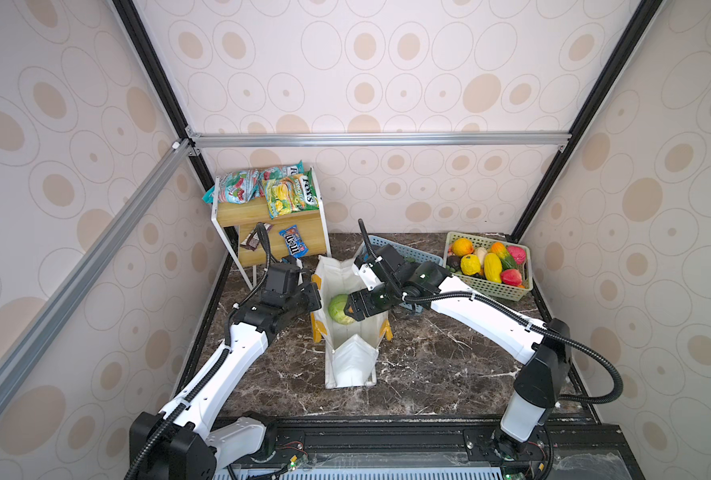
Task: Place the food into the grocery bag and tie it
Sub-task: 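Lift the orange squash and carry it over the bag opening with the right gripper, then lower the orange squash into the bag beside the cabbage and open the right gripper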
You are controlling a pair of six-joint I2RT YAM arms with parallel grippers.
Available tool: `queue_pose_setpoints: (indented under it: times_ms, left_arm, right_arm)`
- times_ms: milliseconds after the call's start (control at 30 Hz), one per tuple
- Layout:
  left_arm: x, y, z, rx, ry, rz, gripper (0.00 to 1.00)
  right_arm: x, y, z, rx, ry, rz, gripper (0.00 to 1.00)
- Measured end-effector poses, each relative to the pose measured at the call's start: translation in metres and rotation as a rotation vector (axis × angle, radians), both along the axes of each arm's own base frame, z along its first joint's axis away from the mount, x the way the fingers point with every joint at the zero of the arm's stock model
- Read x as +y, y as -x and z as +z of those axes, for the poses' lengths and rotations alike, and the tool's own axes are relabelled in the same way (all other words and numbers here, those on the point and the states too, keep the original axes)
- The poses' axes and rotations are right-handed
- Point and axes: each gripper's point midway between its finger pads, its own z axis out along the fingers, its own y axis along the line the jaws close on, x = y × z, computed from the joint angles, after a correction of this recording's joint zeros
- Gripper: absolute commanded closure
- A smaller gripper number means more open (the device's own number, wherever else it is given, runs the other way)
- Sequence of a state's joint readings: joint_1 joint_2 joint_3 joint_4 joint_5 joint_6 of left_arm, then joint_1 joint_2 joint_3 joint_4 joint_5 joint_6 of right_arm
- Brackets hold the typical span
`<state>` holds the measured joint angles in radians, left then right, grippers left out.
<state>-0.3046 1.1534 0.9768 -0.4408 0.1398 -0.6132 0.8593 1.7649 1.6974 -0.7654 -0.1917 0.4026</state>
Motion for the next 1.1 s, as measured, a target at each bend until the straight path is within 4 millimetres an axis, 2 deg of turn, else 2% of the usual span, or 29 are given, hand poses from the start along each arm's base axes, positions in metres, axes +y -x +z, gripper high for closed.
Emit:
queue_pose_setpoints:
  times_ms: [167, 700, 1100]
  left_arm:
    - [-0.004, 0.0, 0.002, -0.01, 0.019, -0.019, 1.0]
    - [-0.01, 0.007, 0.007, -0.043, 0.051, -0.059, 1.0]
    - [-0.016, 0.008, 0.009, -0.058, 0.077, -0.087, 1.0]
  right_arm:
    - [0.002, 0.006, -0.021, 0.038, 0.043, 0.014, 0.17]
    - [-0.001, 0.008, -0.079, 0.112, 0.173, 0.007, 0.18]
    - [-0.007, 0.031, -0.128, 0.17, 0.291, 0.024, 0.17]
